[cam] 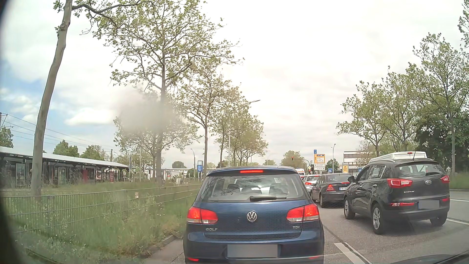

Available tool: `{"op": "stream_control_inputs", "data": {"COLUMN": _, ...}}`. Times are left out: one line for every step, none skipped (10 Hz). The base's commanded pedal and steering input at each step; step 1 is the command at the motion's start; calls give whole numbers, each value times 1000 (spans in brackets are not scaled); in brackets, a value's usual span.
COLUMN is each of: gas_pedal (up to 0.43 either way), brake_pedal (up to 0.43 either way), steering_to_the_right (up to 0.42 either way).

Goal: Follow the waypoints while adhering to traffic rules and regulations

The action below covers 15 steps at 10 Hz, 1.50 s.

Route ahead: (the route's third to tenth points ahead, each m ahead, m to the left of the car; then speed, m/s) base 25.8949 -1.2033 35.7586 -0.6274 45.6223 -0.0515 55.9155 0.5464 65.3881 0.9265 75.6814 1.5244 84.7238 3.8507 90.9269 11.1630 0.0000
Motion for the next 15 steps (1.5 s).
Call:
{"op": "stream_control_inputs", "data": {"gas_pedal": 0, "brake_pedal": 250, "steering_to_the_right": -5}}
{"op": "stream_control_inputs", "data": {"gas_pedal": 0, "brake_pedal": 250, "steering_to_the_right": -5}}
{"op": "stream_control_inputs", "data": {"gas_pedal": 0, "brake_pedal": 250, "steering_to_the_right": -5}}
{"op": "stream_control_inputs", "data": {"gas_pedal": 0, "brake_pedal": 250, "steering_to_the_right": -5}}
{"op": "stream_control_inputs", "data": {"gas_pedal": 0, "brake_pedal": 256, "steering_to_the_right": -5}}
{"op": "stream_control_inputs", "data": {"gas_pedal": 0, "brake_pedal": 256, "steering_to_the_right": -5}}
{"op": "stream_control_inputs", "data": {"gas_pedal": 0, "brake_pedal": 250, "steering_to_the_right": -5}}
{"op": "stream_control_inputs", "data": {"gas_pedal": 0, "brake_pedal": 250, "steering_to_the_right": -5}}
{"op": "stream_control_inputs", "data": {"gas_pedal": 0, "brake_pedal": 250, "steering_to_the_right": -5}}
{"op": "stream_control_inputs", "data": {"gas_pedal": 0, "brake_pedal": 250, "steering_to_the_right": -5}}
{"op": "stream_control_inputs", "data": {"gas_pedal": 0, "brake_pedal": 250, "steering_to_the_right": -5}}
{"op": "stream_control_inputs", "data": {"gas_pedal": 0, "brake_pedal": 250, "steering_to_the_right": -5}}
{"op": "stream_control_inputs", "data": {"gas_pedal": 0, "brake_pedal": 256, "steering_to_the_right": -5}}
{"op": "stream_control_inputs", "data": {"gas_pedal": 0, "brake_pedal": 256, "steering_to_the_right": -5}}
{"op": "stream_control_inputs", "data": {"gas_pedal": 0, "brake_pedal": 250, "steering_to_the_right": -5}}
